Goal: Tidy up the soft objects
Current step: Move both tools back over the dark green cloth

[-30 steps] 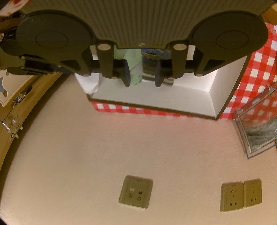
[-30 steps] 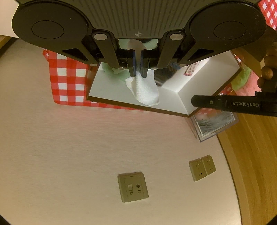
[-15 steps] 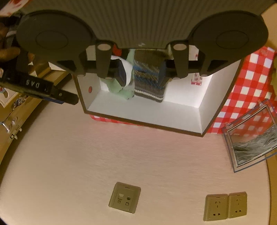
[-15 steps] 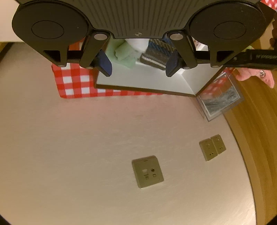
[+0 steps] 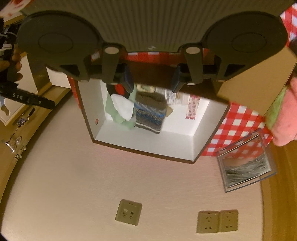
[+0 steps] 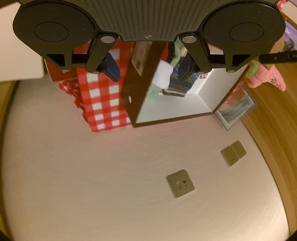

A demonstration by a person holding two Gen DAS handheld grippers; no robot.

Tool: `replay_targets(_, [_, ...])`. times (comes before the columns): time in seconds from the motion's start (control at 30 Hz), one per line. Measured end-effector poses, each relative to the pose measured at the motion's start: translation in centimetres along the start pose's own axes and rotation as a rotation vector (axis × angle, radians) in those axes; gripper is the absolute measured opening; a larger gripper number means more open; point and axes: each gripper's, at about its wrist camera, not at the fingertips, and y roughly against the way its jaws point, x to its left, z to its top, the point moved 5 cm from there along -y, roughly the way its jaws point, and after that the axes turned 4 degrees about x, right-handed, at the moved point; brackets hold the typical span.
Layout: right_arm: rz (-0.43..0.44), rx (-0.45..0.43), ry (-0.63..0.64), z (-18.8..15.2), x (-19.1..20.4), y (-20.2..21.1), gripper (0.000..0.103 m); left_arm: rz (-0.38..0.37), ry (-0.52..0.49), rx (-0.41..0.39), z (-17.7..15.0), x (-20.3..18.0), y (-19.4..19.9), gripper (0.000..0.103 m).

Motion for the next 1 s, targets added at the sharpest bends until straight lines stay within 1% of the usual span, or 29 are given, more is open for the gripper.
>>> replay_targets(0.17, [-0.006,-0.014,-0.057,-2.5,-0.7,3.4,0.069,-0.004,0.025,-0.002,-2.7,0.7,2.9,0.041])
replay_targets(0.4, [0.002,-0.023,-0.135,-6.4,-0.9,7.5,0.069,0.025,0.045,0.015,-7.5,1.4,6.1,0.044])
replay_targets(0.6, [0.016,0.004,-0.136,-10.2,0.5,10.2,0.069,0.064,0.075,0.030,-11.4,2.2,8.1,0.046])
replay_targets(0.7, [0.033,0.038,-0.114,-12.4,1.7,10.9,0.069,0.084,0.095,0.043,-13.5,2.7,8.7,0.049])
replay_targets(0.83, [0.066,0.099,-0.065,-15.1,3.9,10.9,0.069,0.092,0.125,0.074,-16.2,3.5,9.0,0.049])
replay_targets(1.0, [0.116,0.167,-0.025,-18.1,7.0,10.2,0.069,0.115,0.123,0.101,-19.0,4.0,9.1,0.050])
